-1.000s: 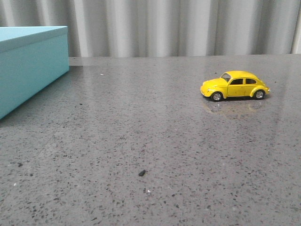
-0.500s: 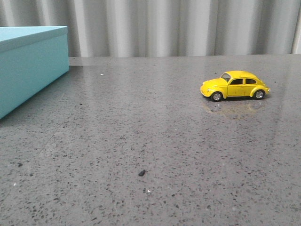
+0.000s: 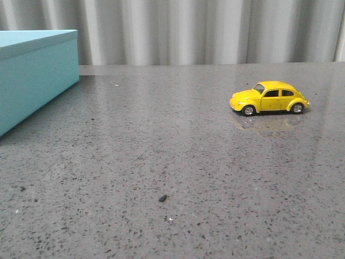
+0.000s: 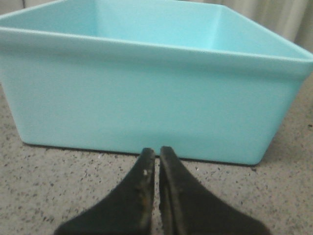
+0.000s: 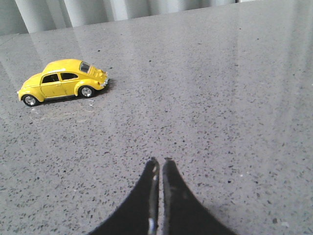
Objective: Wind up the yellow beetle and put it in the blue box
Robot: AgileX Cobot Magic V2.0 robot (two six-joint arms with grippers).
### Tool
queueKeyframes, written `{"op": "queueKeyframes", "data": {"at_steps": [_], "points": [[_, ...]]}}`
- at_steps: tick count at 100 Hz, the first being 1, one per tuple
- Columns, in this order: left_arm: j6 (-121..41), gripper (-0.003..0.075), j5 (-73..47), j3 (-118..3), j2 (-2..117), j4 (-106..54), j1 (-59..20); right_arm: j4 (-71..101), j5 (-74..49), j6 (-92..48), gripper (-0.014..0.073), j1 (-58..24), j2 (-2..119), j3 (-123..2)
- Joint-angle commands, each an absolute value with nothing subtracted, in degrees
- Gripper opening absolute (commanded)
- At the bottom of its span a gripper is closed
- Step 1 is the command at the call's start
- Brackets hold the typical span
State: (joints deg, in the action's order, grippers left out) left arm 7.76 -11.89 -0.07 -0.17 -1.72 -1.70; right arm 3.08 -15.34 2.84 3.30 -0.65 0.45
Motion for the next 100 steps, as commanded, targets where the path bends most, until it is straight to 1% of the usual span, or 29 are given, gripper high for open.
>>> {"op": "queueKeyframes", "data": {"at_steps": [1,9,26,45,58,75,84,90,100], "points": [[8.3,-0.0021,-3.2,1.4,-2.0,-2.3,-1.5,2.3,-9.4,2.5,-0.0061,3.7,-1.8,1.8],[8.2,-0.0021,0.0,1.4,-2.0,-1.8,-1.5,2.3,-7.4,2.5,-0.0061,3.7,-1.8,1.8],[8.1,-0.0021,1.7,1.4,-2.0,0.0,-1.5,0.4,-1.6,2.5,-0.0061,3.7,-1.8,1.8],[8.1,-0.0021,9.2,1.3,-2.0,0.0,-1.5,0.4,4.7,2.5,-0.0061,3.7,-1.7,1.8],[8.1,-0.0021,9.4,0.3,-2.0,0.0,-1.5,0.4,5.9,2.5,-0.0061,3.7,-1.7,1.0],[8.1,-0.0021,7.9,-4.3,-0.9,0.0,-1.5,0.0,2.2,2.5,-0.0061,3.7,-0.5,-3.6],[8.1,-0.0021,6.6,-8.4,1.3,0.0,-1.5,-1.6,-6.7,2.5,-0.0060,3.7,2.3,-8.8],[8.1,-0.0021,3.7,-12.0,3.5,0.0,-1.5,-2.4,-13.3,2.5,-0.0060,3.7,5.2,-13.2],[8.1,-0.0021,-1.1,-17.8,7.9,0.0,-1.5,-2.3,-18.3,2.5,-0.0061,3.7,12.2,-19.8]]}}
